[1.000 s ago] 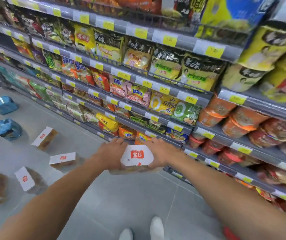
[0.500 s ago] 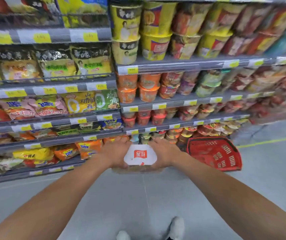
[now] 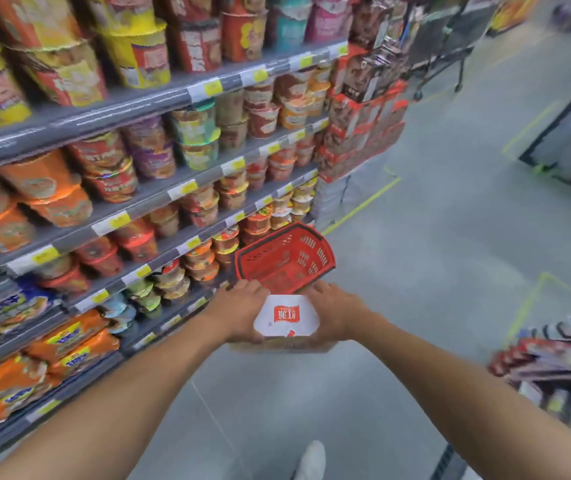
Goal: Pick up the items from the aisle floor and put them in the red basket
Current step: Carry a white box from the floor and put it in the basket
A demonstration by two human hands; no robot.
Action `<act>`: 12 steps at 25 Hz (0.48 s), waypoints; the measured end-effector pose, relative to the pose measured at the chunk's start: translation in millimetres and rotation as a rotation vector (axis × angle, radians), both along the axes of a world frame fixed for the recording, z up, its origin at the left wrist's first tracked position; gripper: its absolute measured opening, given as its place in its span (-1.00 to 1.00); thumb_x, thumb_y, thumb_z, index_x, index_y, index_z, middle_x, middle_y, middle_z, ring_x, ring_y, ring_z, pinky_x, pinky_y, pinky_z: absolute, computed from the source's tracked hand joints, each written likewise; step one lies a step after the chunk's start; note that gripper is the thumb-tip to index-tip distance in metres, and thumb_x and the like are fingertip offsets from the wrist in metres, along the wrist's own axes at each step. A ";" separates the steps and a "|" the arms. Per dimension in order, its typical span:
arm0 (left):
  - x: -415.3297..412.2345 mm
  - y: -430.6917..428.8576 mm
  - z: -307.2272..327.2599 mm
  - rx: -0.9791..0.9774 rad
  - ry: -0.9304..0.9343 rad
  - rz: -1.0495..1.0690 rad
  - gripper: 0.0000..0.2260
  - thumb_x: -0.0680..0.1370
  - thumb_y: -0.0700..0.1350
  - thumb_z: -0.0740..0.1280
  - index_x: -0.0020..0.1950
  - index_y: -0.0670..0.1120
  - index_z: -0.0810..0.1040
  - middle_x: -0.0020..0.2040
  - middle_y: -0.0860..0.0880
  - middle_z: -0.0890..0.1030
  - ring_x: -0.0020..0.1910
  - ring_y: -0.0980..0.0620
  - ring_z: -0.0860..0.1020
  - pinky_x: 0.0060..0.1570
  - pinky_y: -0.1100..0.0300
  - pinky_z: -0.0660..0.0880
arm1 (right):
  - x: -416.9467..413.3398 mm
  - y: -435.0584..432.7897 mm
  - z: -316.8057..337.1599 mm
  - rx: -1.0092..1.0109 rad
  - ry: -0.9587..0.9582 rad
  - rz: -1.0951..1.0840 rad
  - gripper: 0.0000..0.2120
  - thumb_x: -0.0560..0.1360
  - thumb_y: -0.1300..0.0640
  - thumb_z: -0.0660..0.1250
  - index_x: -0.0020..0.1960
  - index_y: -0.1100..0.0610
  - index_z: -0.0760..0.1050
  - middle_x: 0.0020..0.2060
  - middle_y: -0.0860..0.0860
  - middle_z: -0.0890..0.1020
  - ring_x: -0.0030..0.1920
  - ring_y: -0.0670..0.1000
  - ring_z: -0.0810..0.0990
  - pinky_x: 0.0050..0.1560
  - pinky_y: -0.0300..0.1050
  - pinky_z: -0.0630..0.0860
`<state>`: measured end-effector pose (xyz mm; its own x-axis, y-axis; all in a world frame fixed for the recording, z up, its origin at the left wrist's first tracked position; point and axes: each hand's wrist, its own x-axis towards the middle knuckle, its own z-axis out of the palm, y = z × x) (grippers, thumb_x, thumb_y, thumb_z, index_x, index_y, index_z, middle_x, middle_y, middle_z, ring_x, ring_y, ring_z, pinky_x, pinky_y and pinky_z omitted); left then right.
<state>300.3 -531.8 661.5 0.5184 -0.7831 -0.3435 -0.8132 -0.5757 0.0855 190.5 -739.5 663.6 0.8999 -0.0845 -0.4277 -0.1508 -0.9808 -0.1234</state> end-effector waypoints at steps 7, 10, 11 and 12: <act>-44.5 -169.0 -10.9 -0.017 -0.002 -0.143 -0.24 0.34 0.32 0.46 0.41 0.00 0.33 0.32 -0.04 0.41 0.30 -0.09 0.39 0.05 -0.06 0.48 | -71.0 -149.4 -1.5 -0.030 0.030 -0.180 -0.06 0.27 -0.53 0.43 0.48 -0.11 0.27 0.31 -0.04 0.43 0.33 0.07 0.43 0.21 0.14 0.56; -43.2 -205.0 -15.3 0.002 -0.014 -0.169 -0.22 0.34 0.32 0.46 0.43 -0.01 0.33 0.32 -0.03 0.40 0.31 -0.09 0.39 0.07 -0.10 0.46 | -75.5 -181.7 -5.5 -0.005 0.046 -0.214 -0.11 0.32 -0.46 0.44 0.51 -0.10 0.25 0.33 -0.03 0.42 0.35 0.08 0.43 0.21 0.13 0.56; -39.8 -212.7 -17.4 0.010 -0.011 -0.173 -0.23 0.34 0.31 0.46 0.43 -0.01 0.33 0.31 -0.03 0.40 0.30 -0.08 0.39 0.07 -0.10 0.46 | -72.7 -188.6 -8.2 0.001 0.051 -0.213 -0.12 0.34 -0.43 0.45 0.51 -0.09 0.25 0.34 -0.02 0.42 0.35 0.09 0.43 0.21 0.12 0.55; -35.8 -218.6 -19.4 0.014 -0.005 -0.174 -0.24 0.34 0.31 0.46 0.42 -0.01 0.33 0.31 -0.03 0.41 0.30 -0.08 0.40 0.06 -0.10 0.45 | -69.3 -193.5 -11.3 0.003 0.055 -0.209 -0.13 0.35 -0.42 0.45 0.52 -0.08 0.25 0.35 -0.02 0.42 0.35 0.09 0.43 0.21 0.12 0.54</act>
